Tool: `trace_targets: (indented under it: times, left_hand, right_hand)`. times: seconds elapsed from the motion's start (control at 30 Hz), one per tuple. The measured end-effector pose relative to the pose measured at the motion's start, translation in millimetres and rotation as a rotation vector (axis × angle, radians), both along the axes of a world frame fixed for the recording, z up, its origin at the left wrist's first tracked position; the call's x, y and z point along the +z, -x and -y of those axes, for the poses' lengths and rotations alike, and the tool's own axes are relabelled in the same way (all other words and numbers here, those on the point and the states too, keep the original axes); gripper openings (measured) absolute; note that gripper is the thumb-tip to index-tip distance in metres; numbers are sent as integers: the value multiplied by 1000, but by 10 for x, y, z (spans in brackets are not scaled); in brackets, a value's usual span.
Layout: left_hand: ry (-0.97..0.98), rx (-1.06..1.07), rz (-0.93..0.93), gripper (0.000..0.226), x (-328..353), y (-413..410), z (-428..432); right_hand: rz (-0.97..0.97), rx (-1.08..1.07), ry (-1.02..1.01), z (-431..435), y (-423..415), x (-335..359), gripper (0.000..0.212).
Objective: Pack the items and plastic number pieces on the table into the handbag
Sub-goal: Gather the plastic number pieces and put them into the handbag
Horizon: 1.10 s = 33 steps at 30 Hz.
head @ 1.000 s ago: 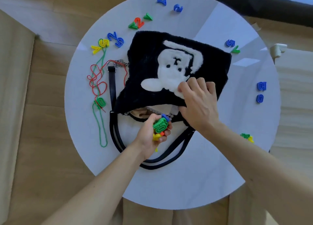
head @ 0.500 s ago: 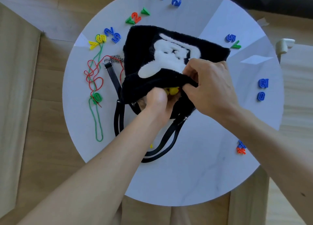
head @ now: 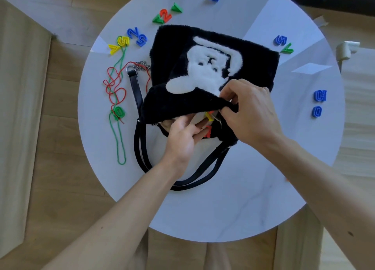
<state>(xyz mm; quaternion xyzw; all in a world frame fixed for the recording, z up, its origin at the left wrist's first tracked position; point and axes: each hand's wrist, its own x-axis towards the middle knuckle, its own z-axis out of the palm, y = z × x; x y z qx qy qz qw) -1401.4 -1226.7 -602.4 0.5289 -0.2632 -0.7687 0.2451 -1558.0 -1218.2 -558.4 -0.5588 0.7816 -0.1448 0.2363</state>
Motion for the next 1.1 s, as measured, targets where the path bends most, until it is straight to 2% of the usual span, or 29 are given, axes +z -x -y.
trace_targets:
  times: [0.17, 0.3, 0.37, 0.43, 0.5, 0.6, 0.7, 0.73, 0.8, 0.83, 0.9, 0.97, 1.1]
  left_hand:
    - [49, -92, 312, 40, -134, -331, -104]
    - [365, -470, 711, 16, -369, -633, -391]
    - [531, -708, 819, 13, -511, -713, -565]
    - [646, -916, 878, 28, -641, -736, -693]
    - [734, -1007, 911, 33, -709, -724, -721]
    - [788, -1026, 928, 29, -770, -713, -685]
    - [814, -1021, 914, 32, -803, -765, -671]
    - [807, -994, 889, 32, -791, -783, -665]
    - [786, -876, 816, 29, -743, -796, -624]
    - [783, -797, 782, 26, -710, -788, -592]
    - [769, -633, 730, 21, -622, -711, -511]
    - [721, -497, 685, 17, -539, -589, -414]
    - [652, -354, 654, 8, -532, -346, -183]
  right_hand:
    - [70, -28, -19, -154, -66, -135, 19]
    - [109, -102, 88, -285, -176, -136, 18]
    - [185, -148, 78, -389, -318, -120, 14]
    - [303, -232, -49, -541, -522, -176, 12]
    - [401, -358, -271, -714, -724, -307, 10]
    - [517, -666, -476, -856, -939, -561, 31]
    - [564, -862, -432, -780, -1057, -805, 42]
    - [566, -905, -401, -722, -1082, -872, 36]
    - [529, -986, -340, -583, -1107, -979, 10]
    - [503, -1026, -317, -530, -1114, -1008, 8]
    - [482, -1087, -283, -463, -1111, -1052, 16]
    - [484, -1143, -249, -433, -1119, -1035, 13]
    - [515, -1186, -150, -394, -1078, -949, 15]
